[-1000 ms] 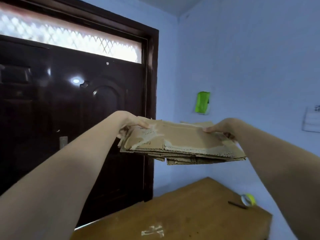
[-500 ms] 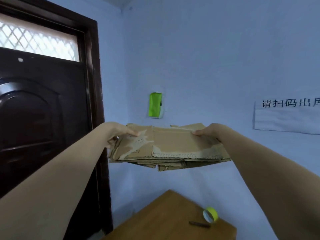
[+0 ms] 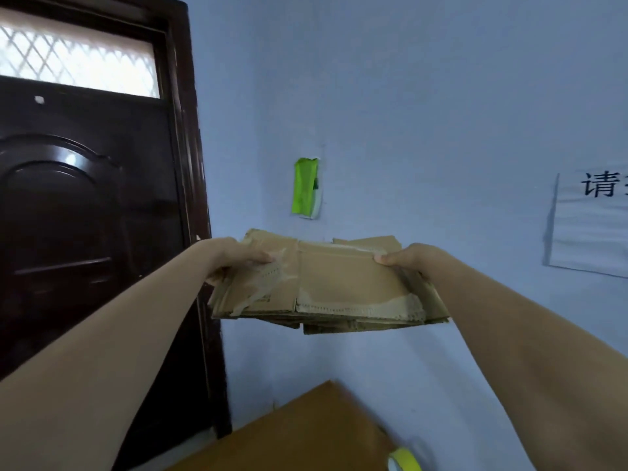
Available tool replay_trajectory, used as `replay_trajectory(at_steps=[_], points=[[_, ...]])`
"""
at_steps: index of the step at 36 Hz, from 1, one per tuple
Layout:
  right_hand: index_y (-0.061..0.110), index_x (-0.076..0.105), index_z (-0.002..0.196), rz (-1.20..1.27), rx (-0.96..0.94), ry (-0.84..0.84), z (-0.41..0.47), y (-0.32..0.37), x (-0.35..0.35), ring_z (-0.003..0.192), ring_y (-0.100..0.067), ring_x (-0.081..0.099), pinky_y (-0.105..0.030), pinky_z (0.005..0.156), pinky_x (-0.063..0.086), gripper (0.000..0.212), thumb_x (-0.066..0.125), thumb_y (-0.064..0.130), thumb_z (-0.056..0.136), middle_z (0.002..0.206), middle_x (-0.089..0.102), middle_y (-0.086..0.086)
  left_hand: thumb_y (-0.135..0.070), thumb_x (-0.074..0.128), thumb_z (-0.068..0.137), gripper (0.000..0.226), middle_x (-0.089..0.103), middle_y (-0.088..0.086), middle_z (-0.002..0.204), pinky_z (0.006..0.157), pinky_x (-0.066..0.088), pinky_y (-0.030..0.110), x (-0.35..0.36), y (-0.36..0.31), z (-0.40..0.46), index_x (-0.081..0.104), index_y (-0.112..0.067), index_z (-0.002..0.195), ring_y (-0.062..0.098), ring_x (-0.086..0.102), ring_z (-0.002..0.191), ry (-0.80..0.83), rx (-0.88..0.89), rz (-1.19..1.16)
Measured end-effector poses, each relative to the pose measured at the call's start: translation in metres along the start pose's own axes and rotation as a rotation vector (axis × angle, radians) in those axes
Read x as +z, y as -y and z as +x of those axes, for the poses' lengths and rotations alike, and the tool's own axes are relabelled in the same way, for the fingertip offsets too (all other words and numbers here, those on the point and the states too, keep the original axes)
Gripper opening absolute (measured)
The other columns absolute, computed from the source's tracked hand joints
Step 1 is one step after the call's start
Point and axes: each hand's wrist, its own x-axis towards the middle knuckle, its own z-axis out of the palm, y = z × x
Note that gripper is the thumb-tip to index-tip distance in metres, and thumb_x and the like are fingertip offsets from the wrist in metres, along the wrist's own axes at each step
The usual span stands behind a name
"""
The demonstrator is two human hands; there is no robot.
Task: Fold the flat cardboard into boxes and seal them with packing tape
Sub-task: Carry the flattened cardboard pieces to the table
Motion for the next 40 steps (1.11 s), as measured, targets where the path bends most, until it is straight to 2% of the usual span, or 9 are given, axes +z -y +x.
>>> replay_trajectory(at_steps=[3, 7, 11, 19, 22, 27, 34, 37, 40], points=[[0.003, 0.028, 0.145, -0.009, -0.025, 0.026, 0.045, 0.000, 0.005, 0.137, -0.036, 0.029, -0.047, 0.106, 0.029, 0.084, 0.067, 0.044, 0.082, 0.153, 0.025, -0.015, -0.056, 0.072, 0.072, 0.056, 0.050, 0.004, 0.086, 0.064, 0.041, 0.028, 0.008, -0.004, 0.025, 0.048, -0.012, 0.096, 0.016, 0.047, 0.066, -0.032, -0.034, 0.000], [0.002, 0.034, 0.141, -0.012, -0.050, 0.061, 0.102, 0.006, 0.017, 0.132, -0.037, 0.037, -0.045, 0.099, 0.035, 0.074, 0.065, 0.040, 0.086, 0.148, 0.035, -0.016, -0.053, 0.071, 0.075, 0.060, 0.051, 0.004, 0.089, 0.059, 0.043, 0.030, 0.014, -0.005, 0.069, 0.045, -0.011, 0.110, 0.019, 0.051, 0.073, -0.058, -0.062, -0.042], [0.004, 0.041, 0.137, -0.035, -0.050, 0.090, 0.160, 0.011, 0.037, 0.127, -0.035, 0.044, -0.042, 0.094, 0.038, 0.068, 0.066, 0.041, 0.085, 0.142, 0.043, -0.015, -0.055, 0.075, 0.069, 0.084, 0.055, 0.010, 0.116, 0.077, 0.047, 0.038, 0.023, 0.005, 0.130, 0.045, -0.005, 0.129, 0.027, 0.055, 0.096, -0.045, -0.098, -0.071], [0.004, 0.037, 0.140, -0.155, -0.086, 0.189, 0.272, -0.003, 0.106, 0.132, -0.035, 0.037, -0.042, 0.103, 0.034, 0.070, 0.059, 0.045, 0.088, 0.146, 0.037, -0.016, -0.060, 0.071, 0.070, 0.085, 0.054, 0.010, 0.121, 0.087, 0.048, 0.041, 0.071, 0.059, 0.222, 0.044, -0.009, 0.132, 0.029, 0.054, 0.104, -0.040, -0.195, -0.128], [0.006, 0.038, 0.139, -0.153, -0.071, 0.265, 0.306, -0.022, 0.142, 0.130, -0.034, 0.039, -0.042, 0.102, 0.035, 0.069, 0.060, 0.045, 0.087, 0.145, 0.039, -0.014, -0.058, 0.069, 0.074, 0.081, 0.052, 0.009, 0.126, 0.094, 0.047, 0.044, 0.102, 0.091, 0.243, 0.040, -0.010, 0.134, 0.029, 0.053, 0.110, -0.038, -0.260, -0.156], [0.008, 0.041, 0.138, -0.129, -0.034, 0.463, 0.355, -0.068, 0.221, 0.129, -0.031, 0.042, -0.040, 0.105, 0.033, 0.062, 0.053, 0.047, 0.091, 0.142, 0.044, -0.010, -0.058, 0.070, 0.074, 0.095, 0.045, 0.014, 0.137, 0.085, 0.049, 0.042, 0.156, 0.154, 0.267, 0.030, -0.005, 0.141, 0.033, 0.050, 0.119, -0.055, -0.424, -0.225], [0.011, 0.051, 0.131, -0.280, -0.079, 0.647, 0.406, -0.157, 0.338, 0.111, -0.027, 0.056, -0.040, 0.096, 0.047, 0.062, 0.053, 0.054, 0.087, 0.130, 0.055, -0.009, -0.052, 0.077, 0.069, 0.084, 0.054, 0.013, 0.131, 0.091, 0.048, 0.039, 0.236, 0.259, 0.272, 0.046, -0.008, 0.133, 0.030, 0.055, 0.113, -0.136, -0.546, -0.203], [0.012, 0.057, 0.121, -0.279, -0.018, 0.727, 0.403, -0.183, 0.373, 0.097, -0.022, 0.057, -0.033, 0.086, 0.048, 0.052, 0.054, 0.051, 0.089, 0.117, 0.060, -0.005, -0.041, 0.075, 0.076, 0.082, 0.057, 0.015, 0.126, 0.078, 0.051, 0.033, 0.267, 0.296, 0.263, 0.036, -0.005, 0.138, 0.026, 0.060, 0.104, -0.126, -0.665, -0.229], [0.012, 0.054, 0.127, -0.299, 0.036, 0.779, 0.408, -0.223, 0.413, 0.105, -0.024, 0.057, -0.035, 0.086, 0.049, 0.064, 0.057, 0.057, 0.082, 0.124, 0.057, -0.005, -0.048, 0.076, 0.070, 0.096, 0.053, 0.014, 0.130, 0.078, 0.056, 0.040, 0.299, 0.334, 0.257, 0.031, -0.005, 0.142, 0.027, 0.060, 0.103, -0.117, -0.713, -0.306]])
